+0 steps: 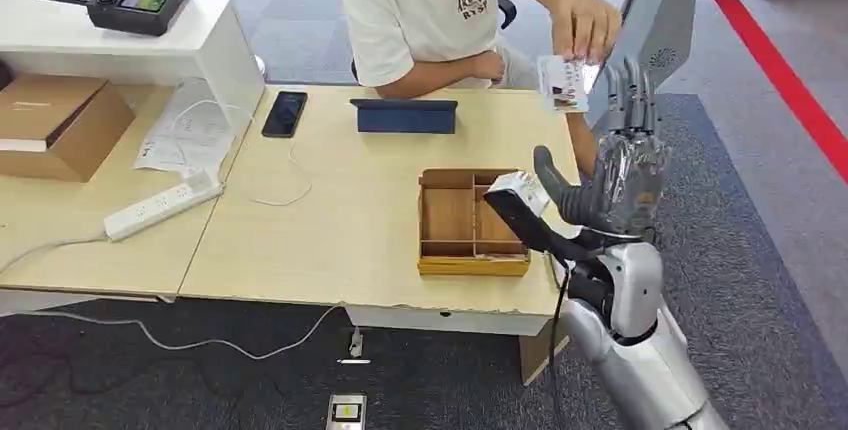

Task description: Pass the card to the sensor for recognition and then transmit it.

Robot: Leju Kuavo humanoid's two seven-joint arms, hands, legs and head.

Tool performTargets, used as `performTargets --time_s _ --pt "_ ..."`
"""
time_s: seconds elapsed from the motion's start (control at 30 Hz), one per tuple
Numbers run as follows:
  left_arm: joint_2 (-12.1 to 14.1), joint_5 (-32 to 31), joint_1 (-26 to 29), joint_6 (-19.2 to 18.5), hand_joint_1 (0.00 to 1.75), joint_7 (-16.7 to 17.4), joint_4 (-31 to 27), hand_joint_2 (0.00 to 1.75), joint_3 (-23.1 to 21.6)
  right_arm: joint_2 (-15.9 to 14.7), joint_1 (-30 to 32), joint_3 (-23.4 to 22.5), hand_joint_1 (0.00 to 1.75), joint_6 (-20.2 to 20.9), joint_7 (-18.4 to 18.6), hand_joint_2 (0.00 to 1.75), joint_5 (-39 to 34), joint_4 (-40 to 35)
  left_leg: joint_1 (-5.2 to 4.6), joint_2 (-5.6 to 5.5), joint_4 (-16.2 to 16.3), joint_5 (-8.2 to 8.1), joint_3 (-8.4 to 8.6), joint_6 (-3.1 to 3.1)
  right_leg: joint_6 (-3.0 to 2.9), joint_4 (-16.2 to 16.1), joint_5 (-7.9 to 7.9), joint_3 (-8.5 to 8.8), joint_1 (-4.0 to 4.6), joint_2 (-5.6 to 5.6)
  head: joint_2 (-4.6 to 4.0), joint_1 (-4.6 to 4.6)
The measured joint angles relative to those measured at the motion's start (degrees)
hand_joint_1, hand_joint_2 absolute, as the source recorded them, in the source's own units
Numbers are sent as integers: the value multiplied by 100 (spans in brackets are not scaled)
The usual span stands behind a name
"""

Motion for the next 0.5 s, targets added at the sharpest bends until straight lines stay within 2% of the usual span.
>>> performTargets --time_s 0.5 --pt "26 -98 -14 -68 0 31 -29 0 -9 0 -787 649 0 -52 -15 175 -196 1156 0 0 1 0 -2 0 0 0 1 -4 0 0 0 0"
